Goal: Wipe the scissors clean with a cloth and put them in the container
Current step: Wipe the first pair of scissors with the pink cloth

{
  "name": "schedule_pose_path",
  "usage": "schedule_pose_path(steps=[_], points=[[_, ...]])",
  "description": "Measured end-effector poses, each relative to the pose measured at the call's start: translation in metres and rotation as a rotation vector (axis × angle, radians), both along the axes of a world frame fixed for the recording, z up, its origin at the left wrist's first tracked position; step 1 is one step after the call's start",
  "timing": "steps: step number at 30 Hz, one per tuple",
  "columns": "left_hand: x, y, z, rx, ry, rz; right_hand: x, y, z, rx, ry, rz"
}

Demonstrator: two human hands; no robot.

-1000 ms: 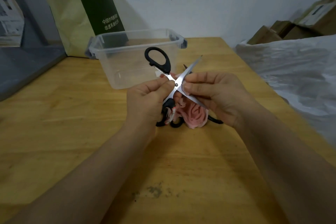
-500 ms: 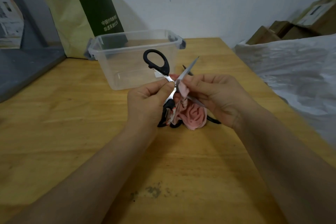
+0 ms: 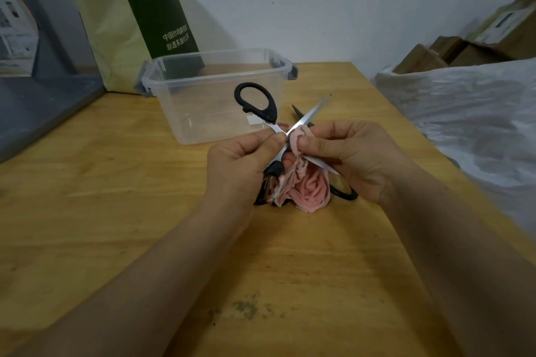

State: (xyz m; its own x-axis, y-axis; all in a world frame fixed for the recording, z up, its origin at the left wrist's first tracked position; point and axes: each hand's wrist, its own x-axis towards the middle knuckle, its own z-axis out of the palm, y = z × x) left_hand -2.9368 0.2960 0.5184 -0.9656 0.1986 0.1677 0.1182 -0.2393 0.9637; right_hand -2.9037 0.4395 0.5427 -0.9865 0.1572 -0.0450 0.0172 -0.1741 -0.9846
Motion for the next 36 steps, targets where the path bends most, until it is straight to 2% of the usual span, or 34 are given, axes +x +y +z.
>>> schedule_pose_path(steps=[4, 12, 21, 26, 31, 36], points=[[0.0, 0.0, -0.001, -0.008, -0.01, 0.0, 0.0, 0.0, -0.001, -0.055, 0.003, 0.024], [0.0, 0.0, -0.003, 0.008, -0.061, -0.02, -0.005, -0.009, -0.009, 0.154, 0.038, -0.038], [0.001, 0.004, -0.003, 0.008, -0.072, 0.035, -0.01, -0.013, -0.009, 0.049, 0.019, -0.193], [0.001, 0.003, -0.004, -0.009, -0.059, 0.054, -0.006, -0.013, -0.01, 0.162, 0.007, -0.083], [0.001, 0.006, -0.005, -0.021, -0.061, 0.043, -0.009, -0.008, -0.006, 0.058, 0.016, -0.23], [-0.003, 0.005, -0.007, -0.026, -0.054, 0.074, -0.009, -0.015, -0.012, 0.182, -0.009, -0.09]])
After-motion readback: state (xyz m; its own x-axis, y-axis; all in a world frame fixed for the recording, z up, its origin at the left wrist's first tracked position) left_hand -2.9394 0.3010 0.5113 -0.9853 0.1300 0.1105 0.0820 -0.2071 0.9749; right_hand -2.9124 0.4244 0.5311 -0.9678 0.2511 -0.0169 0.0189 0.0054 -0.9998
